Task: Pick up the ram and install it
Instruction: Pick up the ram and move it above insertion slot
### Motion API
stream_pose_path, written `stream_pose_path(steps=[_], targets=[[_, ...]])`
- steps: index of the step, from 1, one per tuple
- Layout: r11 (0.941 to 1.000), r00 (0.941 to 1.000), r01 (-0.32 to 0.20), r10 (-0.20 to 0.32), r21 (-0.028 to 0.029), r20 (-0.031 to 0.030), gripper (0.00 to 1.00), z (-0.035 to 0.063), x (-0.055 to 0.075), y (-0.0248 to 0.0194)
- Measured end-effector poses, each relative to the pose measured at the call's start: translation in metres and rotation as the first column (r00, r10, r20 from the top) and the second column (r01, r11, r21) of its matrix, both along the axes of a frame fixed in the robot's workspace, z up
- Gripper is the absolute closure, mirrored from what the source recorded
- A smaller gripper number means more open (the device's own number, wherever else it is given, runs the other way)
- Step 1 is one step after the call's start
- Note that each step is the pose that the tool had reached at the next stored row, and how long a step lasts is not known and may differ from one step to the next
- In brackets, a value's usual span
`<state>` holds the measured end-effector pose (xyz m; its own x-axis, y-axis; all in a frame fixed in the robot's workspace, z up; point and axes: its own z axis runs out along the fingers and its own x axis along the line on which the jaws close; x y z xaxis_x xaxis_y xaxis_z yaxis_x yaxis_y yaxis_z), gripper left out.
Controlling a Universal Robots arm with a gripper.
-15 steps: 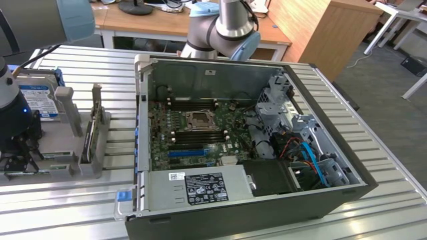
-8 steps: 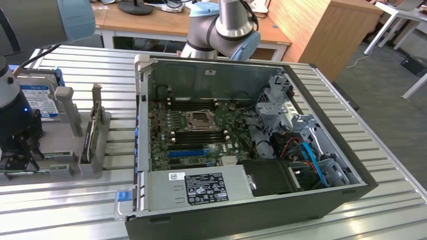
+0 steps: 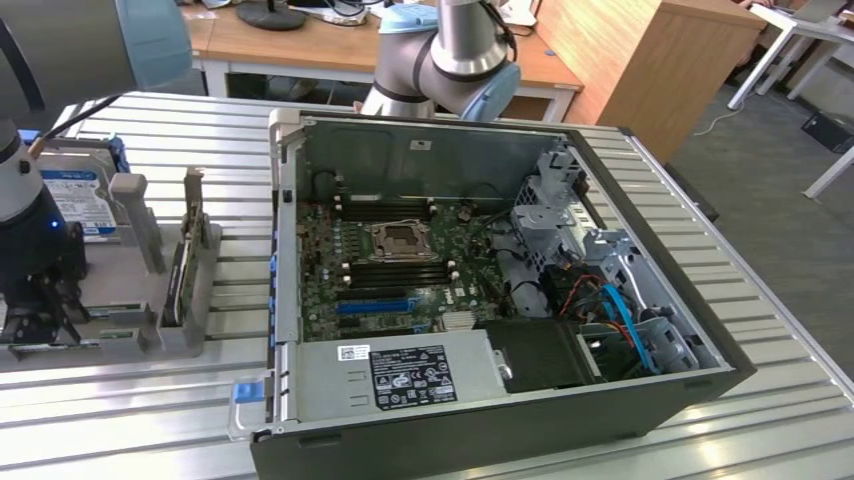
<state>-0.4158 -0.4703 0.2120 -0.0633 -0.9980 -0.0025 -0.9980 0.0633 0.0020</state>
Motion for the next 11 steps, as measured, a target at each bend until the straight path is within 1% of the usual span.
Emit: stream_pose_path(steps=[11], targets=[[1.0,1.0,0.0,0.0,-0.0001,0.0,0.69,-0.0112,0.0,0.0]])
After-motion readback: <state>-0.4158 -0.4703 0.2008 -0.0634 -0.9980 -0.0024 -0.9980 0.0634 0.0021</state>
